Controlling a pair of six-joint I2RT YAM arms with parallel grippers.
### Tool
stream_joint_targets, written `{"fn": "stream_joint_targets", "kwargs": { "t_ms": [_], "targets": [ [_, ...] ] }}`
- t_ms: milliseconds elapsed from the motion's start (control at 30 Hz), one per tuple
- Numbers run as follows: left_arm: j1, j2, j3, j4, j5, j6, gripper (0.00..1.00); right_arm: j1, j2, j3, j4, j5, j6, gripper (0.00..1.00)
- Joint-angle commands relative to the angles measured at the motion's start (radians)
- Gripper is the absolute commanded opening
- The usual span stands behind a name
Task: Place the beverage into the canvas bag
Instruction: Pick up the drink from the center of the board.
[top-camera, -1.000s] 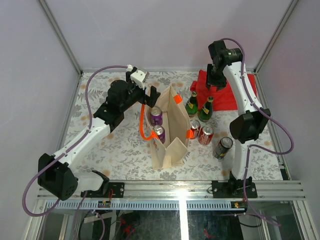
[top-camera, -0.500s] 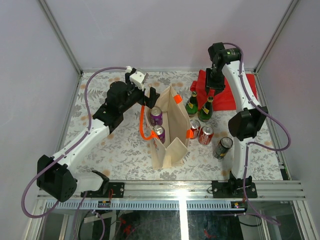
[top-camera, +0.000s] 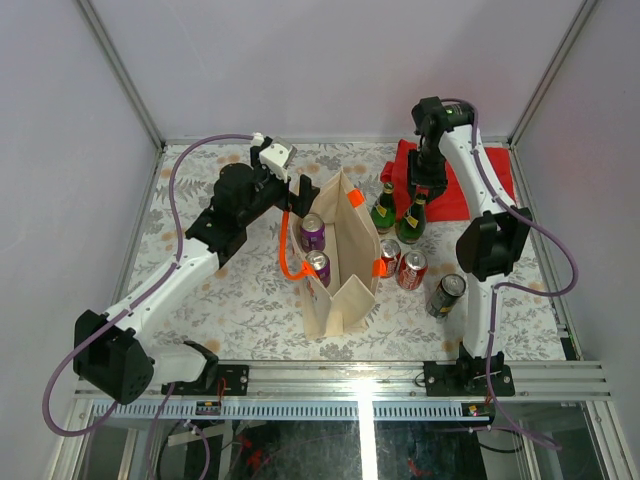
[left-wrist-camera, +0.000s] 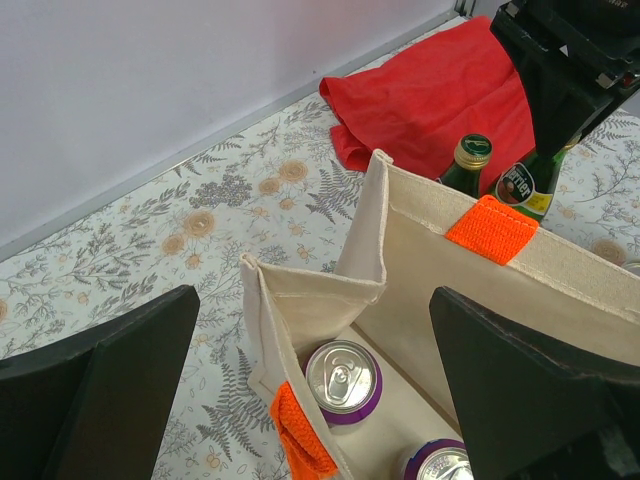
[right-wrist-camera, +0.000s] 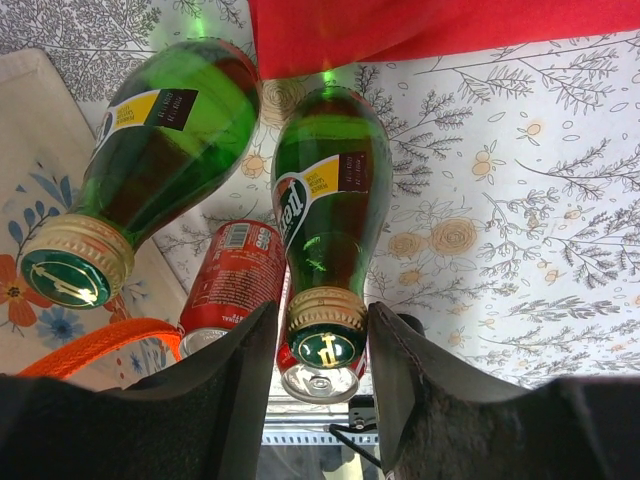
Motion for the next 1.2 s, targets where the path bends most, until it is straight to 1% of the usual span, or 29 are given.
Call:
{"fn": "stream_joint_targets", "kwargs": {
  "t_ms": [0, 200, 767, 1000, 1167],
  "targets": [
    [0.003, -0.026, -0.01, 0.051, 0.014, -0.003, 1.0, -0.002, 0.007, -0.005, -0.039, -0.036, -0.04, 0.49],
    [0.004, -0.027, -0.009, 0.053, 0.015, -0.003, 1.0, -0.002, 0.017, -0.014, -0.039, -0.028, -0.049, 0.5],
    [0.006, -0.03, -0.014, 0.051, 0.01, 0.003, 1.0, -0.003, 0.034, -0.012, -0.04, 0.0, -0.062, 0.5],
    [0.006, -0.028, -0.012, 0.048, 0.011, 0.004, 1.0, -0.002, 0.02, -0.025, -0.042, 0.002, -0.063, 0.47],
    [0.005, -0.028, -0.013, 0.047, 0.014, 0.003, 1.0, -0.002, 0.016, -0.025, -0.04, 0.005, -0.065, 0.41]
  ]
}}
